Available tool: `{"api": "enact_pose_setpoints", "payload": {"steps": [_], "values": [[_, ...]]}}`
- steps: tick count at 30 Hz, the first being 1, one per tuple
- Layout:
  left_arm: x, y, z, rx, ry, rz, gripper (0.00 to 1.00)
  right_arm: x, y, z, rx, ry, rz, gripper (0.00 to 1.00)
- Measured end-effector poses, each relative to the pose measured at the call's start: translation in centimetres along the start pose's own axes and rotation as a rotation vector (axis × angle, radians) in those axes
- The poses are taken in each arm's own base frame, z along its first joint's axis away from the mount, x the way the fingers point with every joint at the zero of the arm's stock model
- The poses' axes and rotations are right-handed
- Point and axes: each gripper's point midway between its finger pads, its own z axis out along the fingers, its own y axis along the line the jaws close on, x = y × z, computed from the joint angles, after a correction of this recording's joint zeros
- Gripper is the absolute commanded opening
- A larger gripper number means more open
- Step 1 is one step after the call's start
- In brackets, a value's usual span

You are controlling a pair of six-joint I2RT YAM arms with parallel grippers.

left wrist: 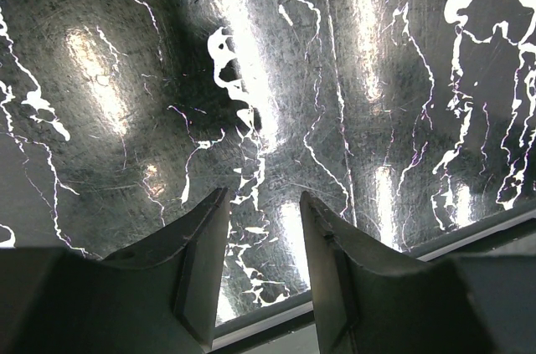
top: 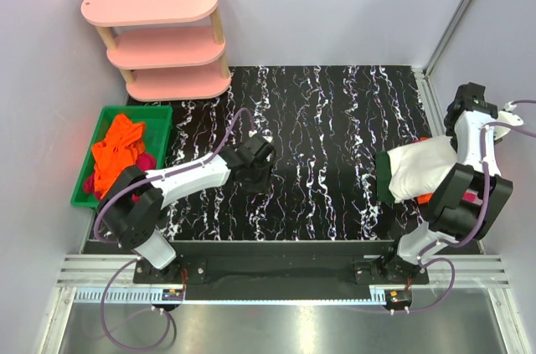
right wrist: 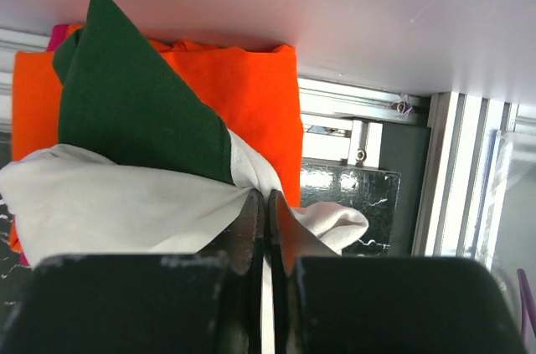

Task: Fold and stack the t-shirts
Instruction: Put the neatly folded tshirt into the corner of the board with the right arm

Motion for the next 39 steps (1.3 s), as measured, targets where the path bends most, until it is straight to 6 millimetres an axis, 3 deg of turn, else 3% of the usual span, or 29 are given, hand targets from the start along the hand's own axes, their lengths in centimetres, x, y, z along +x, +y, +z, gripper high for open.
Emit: {"api": "enact_pose_setpoints", "payload": {"steps": [12, 16, 17, 20, 21, 24, 31, 34, 36, 37, 38, 39], "values": [[0.0, 0.1, 0.0, -0.001, 0.0, 0.007, 0.44, 2.5, -3.4, 3.6, 0.117, 0.105, 0.126, 0.02], [0.0, 0.1, 0.0, -0.001, 0.0, 0.007, 0.44, 2.9, -3.5, 4.2, 0.133, 0.122, 0.131, 0.05], [0.0, 0.1, 0.0, -0.001, 0.0, 0.007, 0.44, 3.0, -3.4, 4.3, 0.135, 0.125, 0.128, 0.17], [0.0, 0.1, 0.0, -0.001, 0.0, 0.007, 0.44, 3.4, -3.2, 4.7, 0.143, 0.136, 0.118, 0.35], [0.0, 0.1, 0.0, -0.001, 0.0, 0.007, 0.44, 3.4, -3.2, 4.7, 0.143, 0.138, 0.115, 0.49], [0.0, 0.1, 0.0, -0.001, 0.0, 0.007, 0.44, 3.3, -2.9, 4.6, 0.132, 0.139, 0.11, 0.71], [-0.1, 0.0, 0.0, 0.001, -0.002, 0.007, 0.44, 1.9, -0.3, 2.2, 0.053, 0.063, 0.049, 0.93], [-0.1, 0.0, 0.0, 0.002, -0.002, 0.007, 0.45, 1.2, 0.9, 0.6, 0.003, 0.021, 0.02, 0.93], [0.0, 0.0, 0.0, 0.004, 0.001, 0.007, 0.44, 1.0, 1.9, -0.9, -0.052, -0.007, -0.009, 0.84], [0.0, -0.1, 0.0, 0.005, 0.001, 0.007, 0.44, 1.0, 2.5, -1.8, -0.086, -0.019, -0.027, 0.74], [0.0, -0.1, 0.0, 0.006, 0.003, 0.006, 0.44, 1.1, 3.1, -2.5, -0.128, -0.021, -0.04, 0.34], [0.0, -0.1, 0.0, 0.008, 0.004, 0.006, 0.44, 1.4, 3.7, -3.2, -0.177, -0.022, -0.048, 0.19]]}}
